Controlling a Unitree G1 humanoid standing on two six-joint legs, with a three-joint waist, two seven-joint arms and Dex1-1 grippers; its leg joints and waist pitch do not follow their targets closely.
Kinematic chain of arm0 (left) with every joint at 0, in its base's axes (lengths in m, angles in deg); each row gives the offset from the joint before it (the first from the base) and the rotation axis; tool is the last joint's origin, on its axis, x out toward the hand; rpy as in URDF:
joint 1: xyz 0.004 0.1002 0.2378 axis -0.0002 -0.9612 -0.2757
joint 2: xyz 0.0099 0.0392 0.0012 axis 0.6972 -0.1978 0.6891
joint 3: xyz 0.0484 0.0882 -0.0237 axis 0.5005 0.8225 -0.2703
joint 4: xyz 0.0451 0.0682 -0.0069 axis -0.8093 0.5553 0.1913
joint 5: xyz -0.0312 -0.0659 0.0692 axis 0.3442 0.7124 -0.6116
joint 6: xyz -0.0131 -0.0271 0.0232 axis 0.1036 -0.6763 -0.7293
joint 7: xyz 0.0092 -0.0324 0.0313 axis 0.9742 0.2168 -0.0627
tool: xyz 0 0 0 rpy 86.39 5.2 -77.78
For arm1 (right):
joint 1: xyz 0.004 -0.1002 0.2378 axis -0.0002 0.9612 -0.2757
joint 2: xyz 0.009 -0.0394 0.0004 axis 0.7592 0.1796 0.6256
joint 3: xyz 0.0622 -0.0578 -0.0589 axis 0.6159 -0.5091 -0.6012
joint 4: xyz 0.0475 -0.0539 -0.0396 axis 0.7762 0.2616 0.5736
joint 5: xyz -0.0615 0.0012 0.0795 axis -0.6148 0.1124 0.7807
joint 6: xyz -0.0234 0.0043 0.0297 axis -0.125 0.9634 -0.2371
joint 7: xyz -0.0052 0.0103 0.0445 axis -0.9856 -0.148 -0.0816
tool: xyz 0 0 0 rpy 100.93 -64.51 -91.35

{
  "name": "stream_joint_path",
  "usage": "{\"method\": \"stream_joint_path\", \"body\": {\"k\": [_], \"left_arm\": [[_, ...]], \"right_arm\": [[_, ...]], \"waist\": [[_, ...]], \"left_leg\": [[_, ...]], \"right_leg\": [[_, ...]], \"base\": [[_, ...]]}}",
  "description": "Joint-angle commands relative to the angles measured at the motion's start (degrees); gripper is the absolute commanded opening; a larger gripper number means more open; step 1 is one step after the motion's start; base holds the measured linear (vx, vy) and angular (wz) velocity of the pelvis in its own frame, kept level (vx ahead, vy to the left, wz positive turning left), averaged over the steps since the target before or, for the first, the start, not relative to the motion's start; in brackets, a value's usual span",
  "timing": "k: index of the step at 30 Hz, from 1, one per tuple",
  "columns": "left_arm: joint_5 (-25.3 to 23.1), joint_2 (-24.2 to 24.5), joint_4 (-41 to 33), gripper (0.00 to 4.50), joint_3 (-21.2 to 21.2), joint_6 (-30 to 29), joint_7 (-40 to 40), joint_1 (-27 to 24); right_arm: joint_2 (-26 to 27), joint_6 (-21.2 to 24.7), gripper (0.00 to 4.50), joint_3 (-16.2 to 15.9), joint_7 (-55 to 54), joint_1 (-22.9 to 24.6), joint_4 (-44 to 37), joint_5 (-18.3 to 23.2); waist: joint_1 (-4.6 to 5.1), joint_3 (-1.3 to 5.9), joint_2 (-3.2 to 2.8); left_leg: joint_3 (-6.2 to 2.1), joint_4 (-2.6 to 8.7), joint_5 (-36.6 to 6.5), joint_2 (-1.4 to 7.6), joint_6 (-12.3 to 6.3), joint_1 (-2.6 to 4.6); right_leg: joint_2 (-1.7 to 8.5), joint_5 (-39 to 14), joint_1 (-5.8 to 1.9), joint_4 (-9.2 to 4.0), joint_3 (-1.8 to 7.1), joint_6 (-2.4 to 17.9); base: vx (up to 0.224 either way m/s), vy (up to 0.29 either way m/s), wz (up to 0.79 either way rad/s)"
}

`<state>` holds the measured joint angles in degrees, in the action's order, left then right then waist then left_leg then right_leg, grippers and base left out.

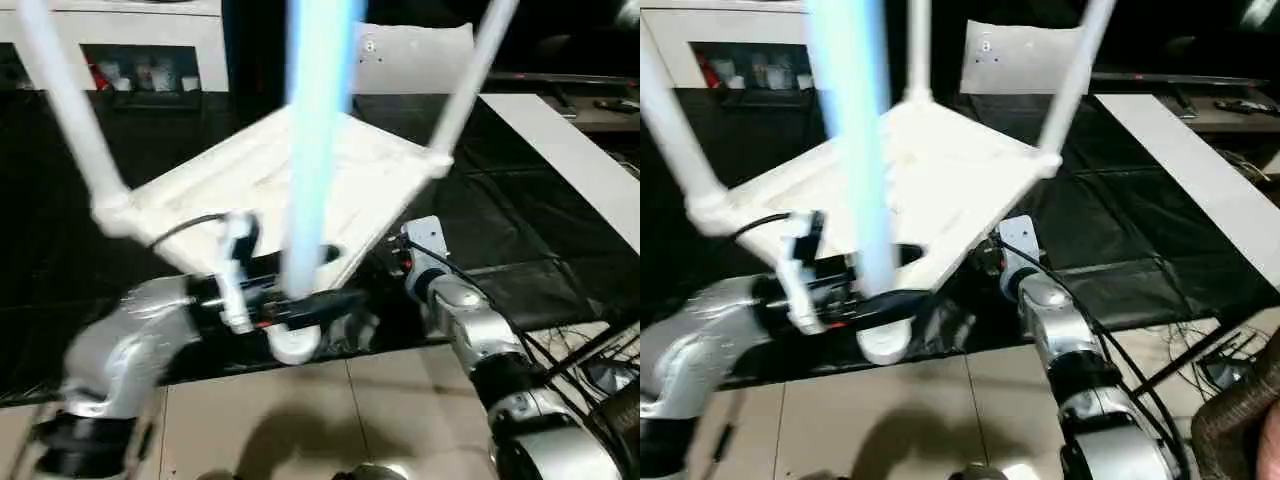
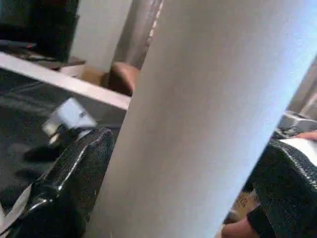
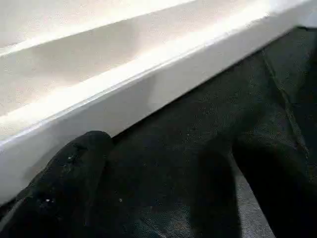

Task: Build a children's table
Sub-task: Rotate table base

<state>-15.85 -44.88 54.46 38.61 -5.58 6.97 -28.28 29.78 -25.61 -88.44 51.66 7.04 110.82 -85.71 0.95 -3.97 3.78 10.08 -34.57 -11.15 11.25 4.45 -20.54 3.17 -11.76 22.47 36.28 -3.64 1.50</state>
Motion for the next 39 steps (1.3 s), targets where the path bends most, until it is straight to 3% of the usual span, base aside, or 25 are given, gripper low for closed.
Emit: {"method": "stream_joint_path", "body": {"k": [1, 6, 9, 11, 14, 15, 19, 21, 26, 28, 30, 31, 34, 36, 39], "left_arm": [[-0.1, -2.6, -0.9, 4.49, 3.5, 1.2, -0.8, 2.7], [-2.5, -5.0, 1.6, 4.49, 4.3, 2.9, -1.9, 4.6], [-4.6, -6.4, 4.8, 4.49, 4.6, 5.5, -3.2, 6.8], [-5.6, -7.1, 6.5, 4.49, 4.3, 7.1, -4.1, 7.9], [-7.2, -8.1, 8.8, 4.49, 3.7, 9.4, -5.1, 9.2], [-9.8, -9.0, 11.6, 4.49, 2.9, 13.1, -7.5, 10.5], [-12.3, -9.4, 14.8, 4.49, 2.0, 16.2, -10.1, 12.0], [-15.8, -8.9, 19.9, 4.49, 0.5, 20.7, -13.5, 14.4], [-18.6, -7.9, 23.1, 4.49, 0.1, 22.8, -15.5, 15.3], [-20.0, -7.4, 24.3, 4.49, -0.3, 24.0, -16.5, 15.0], [-19.8, -6.9, 24.1, 4.49, -1.2, 23.7, -17.0, 14.3], [-20.1, -6.1, 23.8, 4.49, -1.6, 23.6, -17.7, 13.5], [-21.0, -5.4, 24.1, 4.49, -1.5, 23.3, -18.6, 12.8], [-23.1, -3.9, 24.4, 4.49, -0.6, 23.3, -19.5, 11.6], [-25.1, -2.1, 24.5, 4.49, 0.1, 24.0, -19.1, 9.7]], "right_arm": [[2.9, -1.9, 4.5, -2.9, 2.9, -2.0, 0.0, -0.2], [4.2, -4.0, 4.5, -2.9, 4.5, -2.8, 2.5, -0.3], [5.4, -6.0, 4.5, -3.1, 6.4, -3.7, 4.5, -0.6], [6.1, -6.7, 4.5, -3.0, 6.9, -4.1, 5.4, -0.9], [6.8, -7.9, 4.5, -2.5, 6.8, -4.9, 7.1, -1.1], [6.7, -8.8, 4.5, -1.8, 5.1, -5.7, 8.4, -1.5], [6.3, -9.8, 4.5, -0.6, 3.7, -6.2, 9.4, -1.4], [3.9, -11.2, 4.5, 1.6, 2.6, -5.3, 8.7, -0.7], [1.0, -12.2, 4.5, 3.0, 4.2, -2.6, 5.7, 0.1], [-0.7, -12.4, 4.5, 3.7, 6.4, 0.0, 2.2, 0.9], [-2.2, -12.1, 4.5, 3.7, 8.2, 2.8, -1.9, 1.2], [-3.2, -11.3, 4.5, 3.8, 9.0, 5.0, -5.6, 1.5], [-4.2, -10.8, 4.5, 3.5, 9.8, 6.8, -8.8, 1.6], [-5.3, -9.6, 4.5, 3.1, 11.1, 9.3, -13.4, 1.9], [-6.5, -6.6, 4.5, 2.5, 13.4, 12.9, -20.8, 2.7]], "waist": [[-0.53, 4.25, -0.7], [-0.25, 4.52, -0.69], [-0.44, 4.54, -0.94], [-0.43, 4.41, -1.19], [-0.43, 4.32, -1.07], [-0.38, 4.28, -1.1], [-0.67, 4.33, -0.93], [-0.93, 4.48, -0.81], [-1.7, 4.42, -0.77], [-1.89, 4.39, -1.04], [-1.96, 4.42, -0.85], [-1.88, 4.41, -1.05], [-1.68, 4.08, -0.89], [-1.54, 3.8, -0.8], [-1.51, 3.67, -1.04]], "left_leg": [[-0.28, 3.54, -6.1, 1.69, 0.47, -0.25], [-0.3, 3.29, -4.0, 1.7, -1.46, -0.61], [-0.14, 3.12, -3.9, 1.79, -2.05, -0.29], [-0.24, 3.2, -4.6, 1.85, -1.8, -0.43], [-0.27, 3.22, -7.1, 1.98, -0.94, -0.19], [-0.25, 3.19, -8.0, 1.96, -0.69, -0.07], [-0.34, 3.22, -7.9, 1.98, -0.48, -0.18], [-0.31, 3.13, -6.5, 1.95, -1.02, -0.11], [-0.22, 3.12, -6.9, 1.94, -1.29, -0.06], [-0.26, 3.11, -6.9, 1.88, -1.33, -0.09], [-0.29, 3.15, -7.2, 1.89, -1.33, -0.24], [-0.36, 3.15, -7.8, 1.84, -1.2, -0.29], [-0.42, 3.36, -9.9, 1.75, -0.91, -0.39], [-0.47, 3.3, -12.3, 1.62, -0.51, -0.31], [-0.66, 3.46, -13.9, 1.61, -0.21, -0.22]], "right_leg": [[4.04, -4.6, -3.28, -3.69, 3.33, 10.9], [4.02, -0.4, -3.53, -3.33, 3.23, 12.3], [3.95, 0.3, -3.22, -3.29, 3.31, 13.2], [4.02, -0.1, -3.3, -3.27, 3.26, 13.5], [4.15, -3.4, -3.09, -3.57, 3.25, 13.4], [4.08, -4.8, -2.95, -3.82, 3.27, 13.0], [4.25, -5.1, -3.08, -3.68, 3.29, 12.5], [4.16, -3.0, -3.1, -3.53, 3.28, 12.4], [4.19, -3.5, -3.07, -3.63, 3.29, 11.8], [4.1, -3.8, -3.13, -3.71, 3.29, 11.4], [4.08, -3.7, -3.21, -3.78, 3.25, 11.6], [4.17, -5.1, -3.2, -3.83, 3.19, 11.6], [3.88, -8.9, -3.09, -4.42, 3.11, 10.5], [3.99, -17.5, -2.69, -5.31, 3.16, 7.6], [3.87, -22.2, -2.38, -5.96, 3.06, 5.5]], "base": [[0.0, 0.0, 0.0], [0.0, 0.0, 0.0], [0.0, 0.0, 0.0], [0.0, 0.0, 0.0], [0.0, 0.0, 0.0], [0.0, 0.0, 0.0], [0.0, 0.0, 0.0], [0.0, 0.0, 0.0], [0.0, 0.0, 0.0], [0.0, 0.0, 0.0], [0.0, 0.0, 0.0], [0.0, 0.0, 0.0], [0.0, 0.0, 0.0], [0.0, 0.0, 0.0], [0.0, 0.0, 0.0]]}}
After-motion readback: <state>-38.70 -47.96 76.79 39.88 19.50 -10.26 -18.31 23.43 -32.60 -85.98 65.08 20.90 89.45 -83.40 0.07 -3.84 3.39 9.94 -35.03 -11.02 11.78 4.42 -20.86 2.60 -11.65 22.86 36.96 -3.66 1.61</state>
